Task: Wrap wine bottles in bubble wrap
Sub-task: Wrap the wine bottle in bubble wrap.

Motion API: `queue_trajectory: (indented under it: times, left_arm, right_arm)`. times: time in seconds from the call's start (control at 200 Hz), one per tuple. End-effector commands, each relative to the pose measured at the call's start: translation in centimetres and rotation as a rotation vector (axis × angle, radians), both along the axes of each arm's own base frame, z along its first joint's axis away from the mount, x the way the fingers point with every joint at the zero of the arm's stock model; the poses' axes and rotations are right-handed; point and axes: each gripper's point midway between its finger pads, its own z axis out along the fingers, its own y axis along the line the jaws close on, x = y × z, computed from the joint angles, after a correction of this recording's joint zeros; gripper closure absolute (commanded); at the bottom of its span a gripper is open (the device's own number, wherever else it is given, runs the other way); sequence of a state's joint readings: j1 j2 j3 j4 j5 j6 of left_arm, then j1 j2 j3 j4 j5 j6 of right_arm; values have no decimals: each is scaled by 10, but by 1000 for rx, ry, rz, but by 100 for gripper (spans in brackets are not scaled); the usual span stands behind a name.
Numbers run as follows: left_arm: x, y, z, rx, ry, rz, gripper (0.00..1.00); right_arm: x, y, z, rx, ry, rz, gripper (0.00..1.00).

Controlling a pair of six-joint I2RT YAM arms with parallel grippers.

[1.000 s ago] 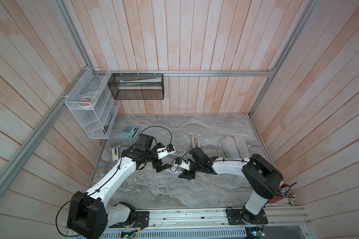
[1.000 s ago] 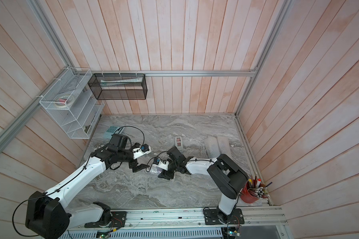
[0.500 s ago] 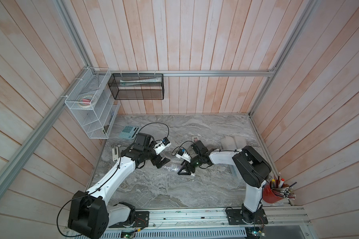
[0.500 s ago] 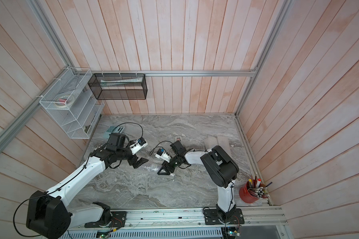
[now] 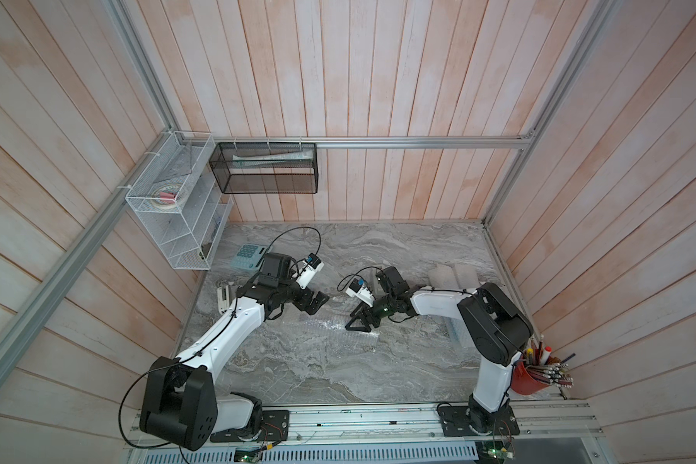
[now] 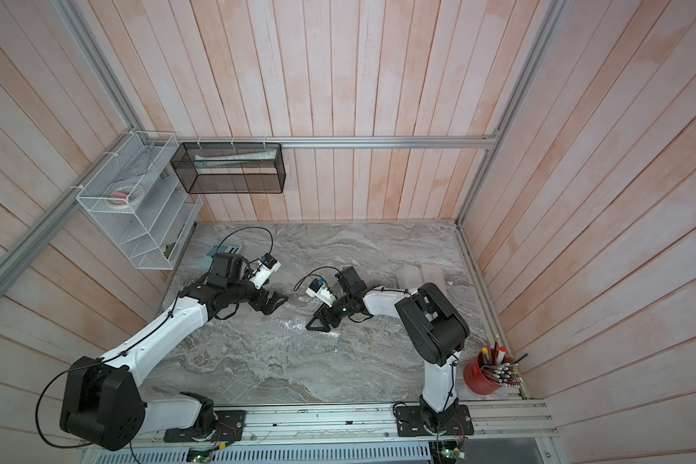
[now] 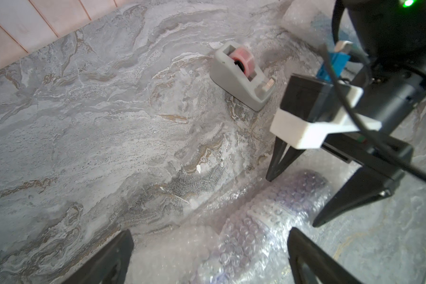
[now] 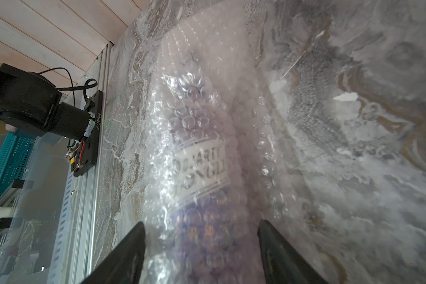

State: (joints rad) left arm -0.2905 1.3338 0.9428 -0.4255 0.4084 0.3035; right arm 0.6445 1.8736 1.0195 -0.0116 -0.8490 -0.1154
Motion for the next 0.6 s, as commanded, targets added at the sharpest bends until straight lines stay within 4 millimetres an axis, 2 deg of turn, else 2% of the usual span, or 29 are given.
queue_trajectory:
  times: [0.0,0.135,0.255,0.4,0.515,0.595]
  left_arm:
    - [25,7,13,-64,20,157,0]
    - [36,9,10,-138,149,216,0]
    - [44,1,13,-229,228,238,0]
    - [41,-13,23,-371,289,261,0]
    - [29,-37,30,-479,356,244,0]
    - [22,-56,26,-511,415,245,0]
  right_arm:
    - [8,-3,26,36,-81,-31,25]
    - [14,-13,42,40,-109,-67,25]
    - [23,-24,54,16,-148,-128,25]
    - [56,-58,68,-2,-132,-337,25]
    - [84,-85,72,-35,-121,-512,25]
    - [103,-107,72,-32,-85,-626,27]
